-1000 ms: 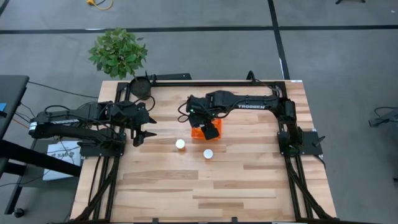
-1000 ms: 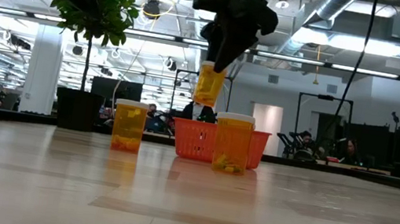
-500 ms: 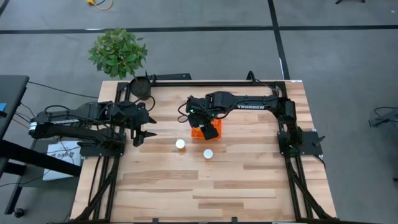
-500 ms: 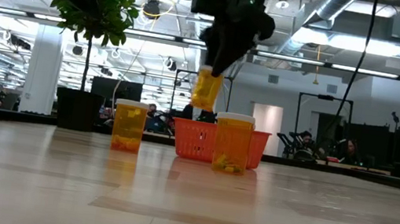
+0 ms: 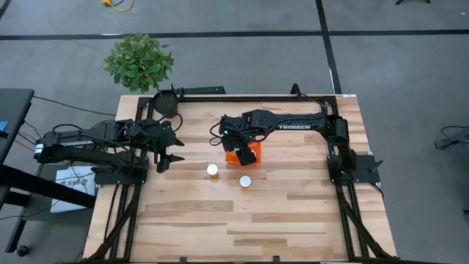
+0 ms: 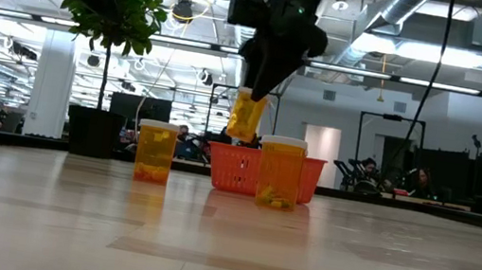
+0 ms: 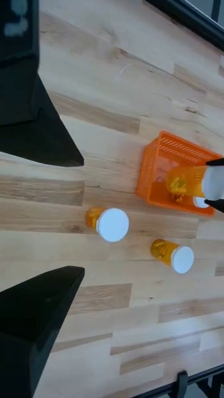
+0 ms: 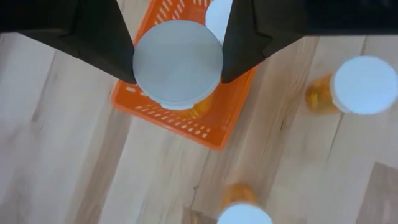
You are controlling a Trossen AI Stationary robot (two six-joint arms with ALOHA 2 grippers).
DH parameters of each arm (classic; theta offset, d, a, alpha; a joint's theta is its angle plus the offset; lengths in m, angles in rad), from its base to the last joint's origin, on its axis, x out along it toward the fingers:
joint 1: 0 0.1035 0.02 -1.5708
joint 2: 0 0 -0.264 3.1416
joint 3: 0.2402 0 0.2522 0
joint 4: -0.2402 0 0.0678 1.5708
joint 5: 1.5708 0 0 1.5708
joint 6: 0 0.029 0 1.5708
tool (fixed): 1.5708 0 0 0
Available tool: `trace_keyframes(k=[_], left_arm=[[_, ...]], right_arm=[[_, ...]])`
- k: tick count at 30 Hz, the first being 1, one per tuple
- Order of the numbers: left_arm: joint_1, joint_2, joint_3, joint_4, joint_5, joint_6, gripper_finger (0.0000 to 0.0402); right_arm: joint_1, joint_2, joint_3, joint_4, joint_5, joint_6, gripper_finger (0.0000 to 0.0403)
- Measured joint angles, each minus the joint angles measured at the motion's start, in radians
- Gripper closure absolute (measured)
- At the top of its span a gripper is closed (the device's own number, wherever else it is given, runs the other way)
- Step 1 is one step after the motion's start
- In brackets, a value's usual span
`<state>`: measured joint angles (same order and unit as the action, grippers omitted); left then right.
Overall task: Pick and place pill bottles into a basket
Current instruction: Put the orange pill bottle into the orange basket
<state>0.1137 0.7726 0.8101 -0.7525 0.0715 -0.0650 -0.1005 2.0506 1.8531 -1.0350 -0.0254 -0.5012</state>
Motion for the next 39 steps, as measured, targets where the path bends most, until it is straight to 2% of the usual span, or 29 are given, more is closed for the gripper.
trace_keyframes(k=[5, 13, 19, 27, 39], left_arm=[[0.0, 0.0, 0.0, 0.0, 0.0, -0.007, 0.0136], [0.0, 0.0, 0.0, 0.001, 0.002, -0.009, 0.0136], [0.0, 0.0, 0.0, 0.001, 0.002, -0.009, 0.0136], [0.0, 0.0, 0.0, 0.001, 0.002, -0.009, 0.0136], [0.0, 0.0, 0.0, 0.002, 0.001, -0.009, 0.0136]], right_arm=[[0.0, 0.0, -0.05, 0.004, 0.0, -0.004, 0.02], [-0.002, 0.0, -0.091, 0.046, 0.0, -0.004, 0.0183], [-0.003, 0.0, -0.141, 0.078, 0.0, -0.005, 0.0198], [-0.003, 0.0, -0.144, 0.087, 0.0, -0.008, 0.0179], [0.003, 0.0, -0.144, 0.093, -0.001, -0.033, 0.0179]])
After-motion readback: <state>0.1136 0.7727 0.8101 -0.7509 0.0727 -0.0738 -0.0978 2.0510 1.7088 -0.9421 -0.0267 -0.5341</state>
